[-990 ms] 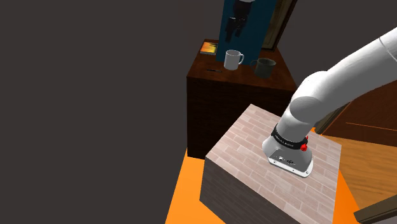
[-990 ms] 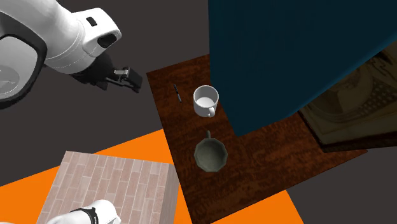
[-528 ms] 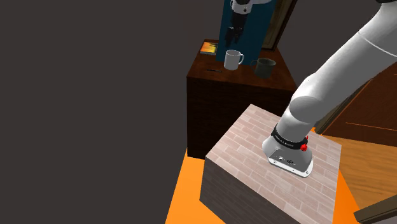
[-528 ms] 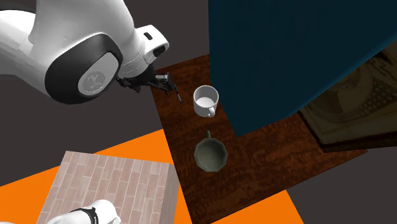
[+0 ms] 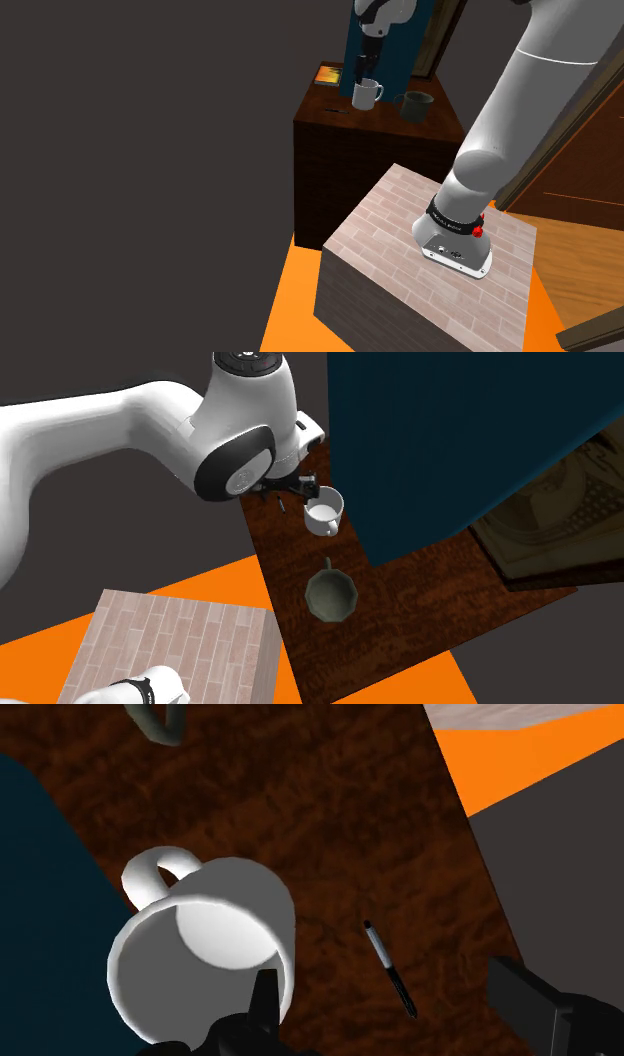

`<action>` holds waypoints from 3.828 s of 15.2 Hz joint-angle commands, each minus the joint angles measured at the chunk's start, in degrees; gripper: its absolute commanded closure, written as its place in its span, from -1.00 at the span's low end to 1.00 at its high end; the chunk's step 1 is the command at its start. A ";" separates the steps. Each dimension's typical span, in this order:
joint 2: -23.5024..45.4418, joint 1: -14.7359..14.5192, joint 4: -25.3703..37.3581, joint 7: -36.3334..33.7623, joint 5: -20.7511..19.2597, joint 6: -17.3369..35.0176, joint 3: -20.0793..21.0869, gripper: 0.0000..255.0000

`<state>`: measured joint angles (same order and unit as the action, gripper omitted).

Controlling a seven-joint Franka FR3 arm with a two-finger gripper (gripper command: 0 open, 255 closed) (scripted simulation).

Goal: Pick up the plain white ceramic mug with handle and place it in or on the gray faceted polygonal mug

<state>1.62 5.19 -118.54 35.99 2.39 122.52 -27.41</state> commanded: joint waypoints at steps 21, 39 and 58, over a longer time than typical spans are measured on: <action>13.57 3.33 4.69 7.90 7.38 5.59 -0.15 1.00; 9.74 2.67 8.06 6.10 4.75 -1.09 -0.94 1.00; 5.69 2.34 18.18 4.16 2.07 -14.68 -1.40 1.00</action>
<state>7.39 7.37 -101.52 40.04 4.47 108.54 -28.67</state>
